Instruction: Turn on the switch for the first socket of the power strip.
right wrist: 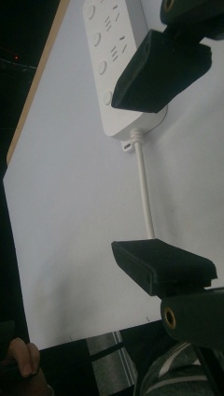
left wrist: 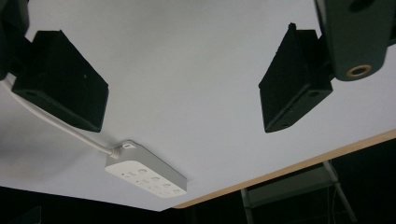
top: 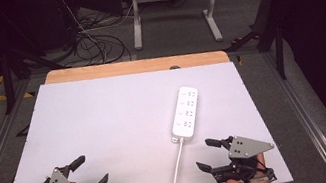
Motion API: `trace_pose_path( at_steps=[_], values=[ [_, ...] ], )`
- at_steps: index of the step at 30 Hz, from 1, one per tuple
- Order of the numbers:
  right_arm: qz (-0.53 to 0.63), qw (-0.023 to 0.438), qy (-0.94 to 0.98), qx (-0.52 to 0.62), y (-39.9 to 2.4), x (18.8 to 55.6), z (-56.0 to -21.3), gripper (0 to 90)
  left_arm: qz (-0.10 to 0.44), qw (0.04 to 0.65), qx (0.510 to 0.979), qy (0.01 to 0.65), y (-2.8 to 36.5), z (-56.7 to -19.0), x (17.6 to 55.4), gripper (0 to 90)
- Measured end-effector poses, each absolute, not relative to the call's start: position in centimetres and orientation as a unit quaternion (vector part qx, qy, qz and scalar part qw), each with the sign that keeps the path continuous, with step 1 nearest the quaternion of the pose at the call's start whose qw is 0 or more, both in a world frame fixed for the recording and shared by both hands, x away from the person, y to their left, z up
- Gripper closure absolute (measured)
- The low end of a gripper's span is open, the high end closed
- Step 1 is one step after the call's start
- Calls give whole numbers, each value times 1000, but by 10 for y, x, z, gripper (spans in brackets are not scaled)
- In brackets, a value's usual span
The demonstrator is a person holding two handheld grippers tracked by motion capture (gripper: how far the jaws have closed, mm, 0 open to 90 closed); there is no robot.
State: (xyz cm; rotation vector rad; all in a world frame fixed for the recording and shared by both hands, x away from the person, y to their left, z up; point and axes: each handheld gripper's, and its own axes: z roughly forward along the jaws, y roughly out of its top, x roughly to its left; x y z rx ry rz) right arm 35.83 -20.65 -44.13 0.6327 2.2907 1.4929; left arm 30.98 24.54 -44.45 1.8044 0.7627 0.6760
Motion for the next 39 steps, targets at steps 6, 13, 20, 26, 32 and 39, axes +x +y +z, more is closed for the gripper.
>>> trace_pose_path(
  at_steps=[6,13,20,26,32,39],
  values=[
    [525,166,806,219,-206,358,-441,267,282,508,750,317,245,-444,309,164],
    [525,161,807,217,-204,358,-441,273,281,508,749,319,245,-444,309,169],
    [522,162,809,216,-203,357,-439,293,283,505,751,317,244,-444,308,170],
    [513,162,817,207,-199,357,-437,314,284,504,751,319,244,-444,308,170],
    [508,164,820,207,-197,358,-434,318,287,502,751,317,245,-444,308,171],
    [499,160,824,215,-197,362,-425,329,289,503,750,318,245,-444,308,170]
  ],
)
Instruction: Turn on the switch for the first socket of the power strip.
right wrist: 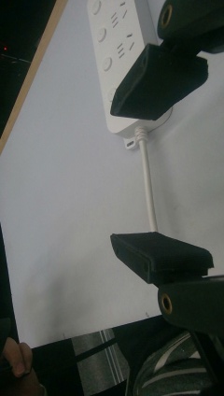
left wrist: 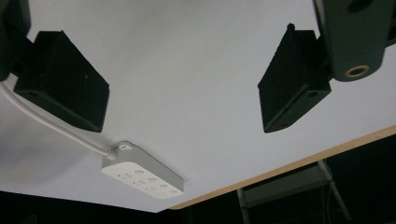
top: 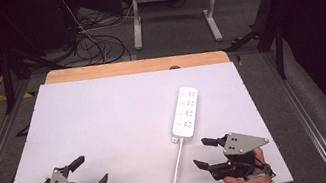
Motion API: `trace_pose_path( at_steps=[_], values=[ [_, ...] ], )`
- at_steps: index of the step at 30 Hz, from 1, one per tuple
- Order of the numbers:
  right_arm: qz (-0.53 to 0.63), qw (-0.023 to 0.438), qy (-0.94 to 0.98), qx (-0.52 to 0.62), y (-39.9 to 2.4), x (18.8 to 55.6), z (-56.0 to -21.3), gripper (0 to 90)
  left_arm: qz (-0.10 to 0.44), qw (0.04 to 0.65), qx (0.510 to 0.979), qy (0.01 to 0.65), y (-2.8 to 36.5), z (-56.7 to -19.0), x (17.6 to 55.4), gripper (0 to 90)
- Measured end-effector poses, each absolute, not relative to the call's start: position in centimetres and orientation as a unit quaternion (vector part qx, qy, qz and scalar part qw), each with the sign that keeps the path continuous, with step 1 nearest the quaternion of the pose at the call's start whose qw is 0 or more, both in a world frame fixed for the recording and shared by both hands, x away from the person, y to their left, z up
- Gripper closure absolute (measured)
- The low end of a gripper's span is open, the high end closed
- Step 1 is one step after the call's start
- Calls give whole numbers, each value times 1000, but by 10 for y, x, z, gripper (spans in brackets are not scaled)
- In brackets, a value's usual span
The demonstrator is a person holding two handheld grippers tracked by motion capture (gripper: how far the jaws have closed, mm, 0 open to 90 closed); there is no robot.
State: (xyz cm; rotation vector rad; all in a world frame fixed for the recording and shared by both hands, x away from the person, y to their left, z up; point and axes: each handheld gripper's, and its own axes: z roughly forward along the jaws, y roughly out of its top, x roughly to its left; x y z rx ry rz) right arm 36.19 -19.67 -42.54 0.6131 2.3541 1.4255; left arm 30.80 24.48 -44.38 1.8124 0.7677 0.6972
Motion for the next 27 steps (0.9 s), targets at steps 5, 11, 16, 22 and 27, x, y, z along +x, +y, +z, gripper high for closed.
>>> trace_pose_path(
  at_steps=[5,11,16,22,27],
  values=[
    [498,151,825,219,-195,370,-418,329,288,503,750,318,245,-444,308,170],
    [501,141,824,224,-193,377,-411,336,285,505,749,320,245,-444,308,170],
    [501,144,824,221,-191,381,-406,337,285,505,749,320,245,-444,308,170],
    [500,146,825,221,-189,387,-400,337,283,505,750,320,245,-444,309,170],
    [494,150,827,222,-186,392,-395,339,286,503,751,319,245,-444,309,170]
  ],
)
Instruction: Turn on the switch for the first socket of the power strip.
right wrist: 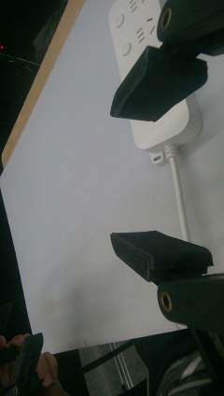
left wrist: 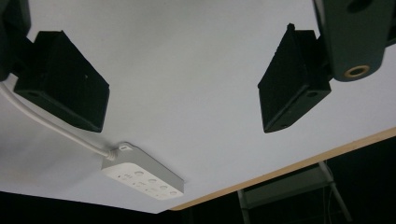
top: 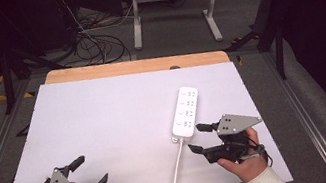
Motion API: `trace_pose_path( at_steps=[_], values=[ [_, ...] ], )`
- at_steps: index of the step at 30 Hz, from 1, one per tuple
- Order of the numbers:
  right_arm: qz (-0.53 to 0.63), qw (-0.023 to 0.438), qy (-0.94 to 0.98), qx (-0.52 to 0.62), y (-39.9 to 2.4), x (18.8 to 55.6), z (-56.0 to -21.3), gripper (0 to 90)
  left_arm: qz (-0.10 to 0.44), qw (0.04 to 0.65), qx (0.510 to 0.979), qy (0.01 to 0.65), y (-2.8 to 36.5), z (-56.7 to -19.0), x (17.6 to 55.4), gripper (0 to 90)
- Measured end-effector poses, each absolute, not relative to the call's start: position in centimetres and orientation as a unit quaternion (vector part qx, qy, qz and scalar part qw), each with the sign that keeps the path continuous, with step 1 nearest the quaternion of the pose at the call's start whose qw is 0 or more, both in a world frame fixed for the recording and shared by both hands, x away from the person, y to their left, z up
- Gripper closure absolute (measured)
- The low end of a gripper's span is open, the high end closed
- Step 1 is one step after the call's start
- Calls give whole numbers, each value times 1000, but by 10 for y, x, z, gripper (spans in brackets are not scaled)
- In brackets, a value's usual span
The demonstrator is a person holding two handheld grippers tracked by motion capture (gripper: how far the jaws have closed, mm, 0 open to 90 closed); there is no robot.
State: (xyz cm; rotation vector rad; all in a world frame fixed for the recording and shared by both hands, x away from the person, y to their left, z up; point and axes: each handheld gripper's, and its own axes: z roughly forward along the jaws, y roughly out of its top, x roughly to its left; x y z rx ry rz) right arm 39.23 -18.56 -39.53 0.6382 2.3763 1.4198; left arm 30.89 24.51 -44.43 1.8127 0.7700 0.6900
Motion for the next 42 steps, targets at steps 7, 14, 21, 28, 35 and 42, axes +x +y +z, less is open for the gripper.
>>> trace_pose_path(
  at_steps=[7,14,21,28,35,42],
  values=[
    [491,154,825,233,-185,401,-389,383,284,503,752,319,245,-445,309,170],
    [494,115,824,251,-184,406,-386,609,278,503,755,317,244,-445,309,170],
    [490,104,827,256,-179,412,-382,797,278,504,753,317,244,-445,309,170],
    [477,129,831,255,-172,422,-381,900,280,504,753,317,244,-445,309,169],
    [468,129,832,268,-167,434,-381,900,280,502,756,314,244,-446,310,169],
    [438,131,840,292,-162,451,-387,900,280,503,755,314,244,-446,310,169]
  ],
)
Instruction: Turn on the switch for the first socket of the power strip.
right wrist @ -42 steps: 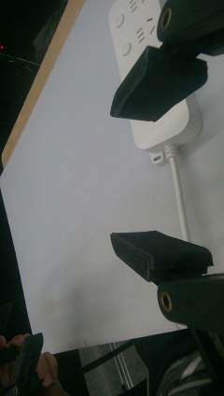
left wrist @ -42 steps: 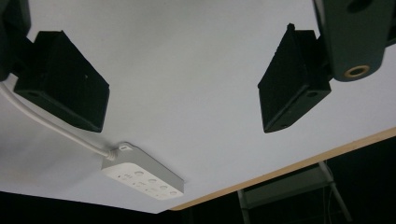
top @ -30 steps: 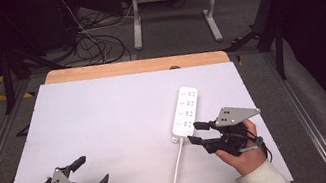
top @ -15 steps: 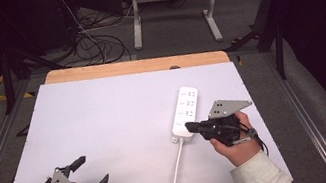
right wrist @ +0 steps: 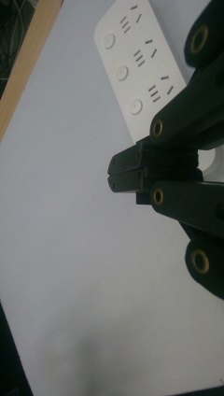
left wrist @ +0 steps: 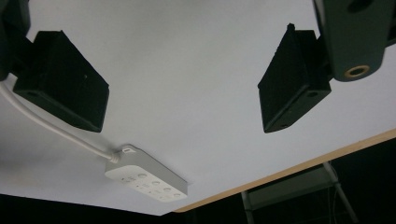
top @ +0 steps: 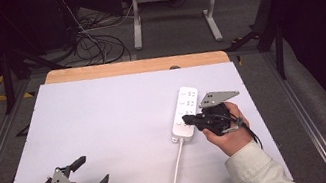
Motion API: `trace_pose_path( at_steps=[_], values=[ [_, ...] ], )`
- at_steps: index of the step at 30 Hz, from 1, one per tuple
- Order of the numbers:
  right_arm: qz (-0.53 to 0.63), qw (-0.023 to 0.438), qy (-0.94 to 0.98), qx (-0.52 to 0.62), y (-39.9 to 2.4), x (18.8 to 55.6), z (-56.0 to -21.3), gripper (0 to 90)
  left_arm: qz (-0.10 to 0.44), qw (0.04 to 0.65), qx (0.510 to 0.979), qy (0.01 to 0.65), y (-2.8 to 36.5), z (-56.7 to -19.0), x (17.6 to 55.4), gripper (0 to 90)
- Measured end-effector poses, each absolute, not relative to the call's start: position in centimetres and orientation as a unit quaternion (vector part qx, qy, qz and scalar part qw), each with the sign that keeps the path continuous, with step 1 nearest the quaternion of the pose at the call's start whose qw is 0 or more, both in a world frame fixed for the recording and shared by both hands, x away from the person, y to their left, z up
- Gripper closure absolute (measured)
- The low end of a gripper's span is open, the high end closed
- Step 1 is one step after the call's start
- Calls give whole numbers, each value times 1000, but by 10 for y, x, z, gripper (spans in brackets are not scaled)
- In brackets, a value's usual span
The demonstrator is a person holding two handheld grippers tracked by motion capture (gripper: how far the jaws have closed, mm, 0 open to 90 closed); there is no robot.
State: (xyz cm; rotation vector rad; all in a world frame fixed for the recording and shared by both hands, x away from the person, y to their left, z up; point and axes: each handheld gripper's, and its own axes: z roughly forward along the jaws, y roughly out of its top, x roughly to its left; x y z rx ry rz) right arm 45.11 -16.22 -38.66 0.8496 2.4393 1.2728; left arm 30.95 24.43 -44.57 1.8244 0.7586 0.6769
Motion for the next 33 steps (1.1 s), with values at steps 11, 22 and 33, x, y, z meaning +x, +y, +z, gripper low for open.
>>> trace_pose_path(
  at_steps=[11,22,33],
  values=[
    [414,137,846,308,-155,476,-401,900,280,502,755,315,244,-446,310,169],
    [382,140,858,313,-144,495,-421,900,282,501,756,313,245,-446,310,169],
    [367,137,861,324,-141,504,-437,900,284,500,757,312,245,-446,310,169]
  ],
)
